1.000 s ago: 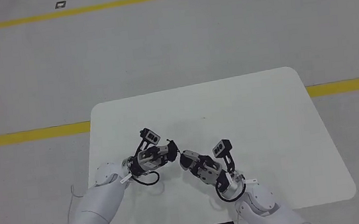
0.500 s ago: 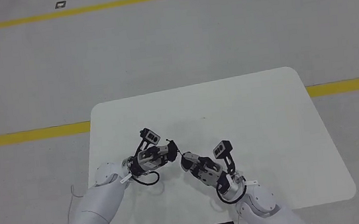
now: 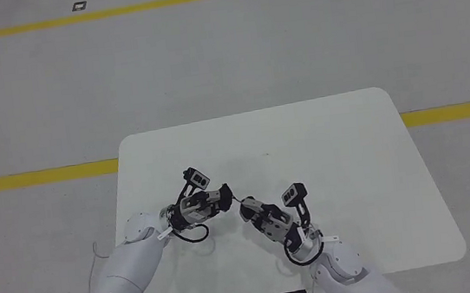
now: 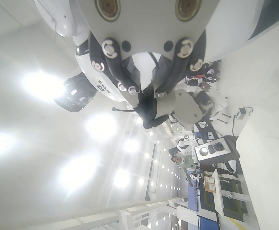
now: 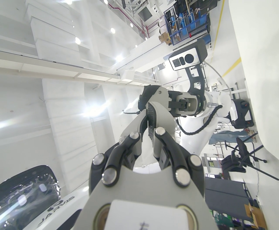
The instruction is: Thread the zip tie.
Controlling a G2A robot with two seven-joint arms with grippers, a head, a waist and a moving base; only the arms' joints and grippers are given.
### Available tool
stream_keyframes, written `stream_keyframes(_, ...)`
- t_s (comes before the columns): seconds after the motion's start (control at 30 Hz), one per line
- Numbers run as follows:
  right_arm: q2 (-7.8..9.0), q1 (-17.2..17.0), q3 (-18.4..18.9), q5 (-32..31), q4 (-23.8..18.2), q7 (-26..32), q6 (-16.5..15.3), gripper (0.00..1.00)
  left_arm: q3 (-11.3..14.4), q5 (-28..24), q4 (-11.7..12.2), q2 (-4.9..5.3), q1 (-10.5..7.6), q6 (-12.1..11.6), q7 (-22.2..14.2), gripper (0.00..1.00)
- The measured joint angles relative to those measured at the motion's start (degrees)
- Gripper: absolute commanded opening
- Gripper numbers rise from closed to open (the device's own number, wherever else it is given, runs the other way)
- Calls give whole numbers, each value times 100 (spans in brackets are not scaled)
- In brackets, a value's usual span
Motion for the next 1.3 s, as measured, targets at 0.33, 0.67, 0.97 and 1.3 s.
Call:
stream_keyframes(0.33, -18, -79, 178, -86, 6, -226, 0, 0, 0, 0, 0, 0, 0, 0, 0, 0)
stream_keyframes(0.67, -14, -100, 229, -132, 66, -359, 0, 0, 0, 0, 0, 0, 0, 0, 0, 0)
stream_keyframes(0.97, -7, -51, 207, -160, 118, -489, 0, 0, 0, 0, 0, 0, 0, 0, 0, 0)
stream_keyframes(1.3, 18, -28, 236, -172, 131, -594, 25, 0, 0, 0, 0, 0, 0, 0, 0, 0)
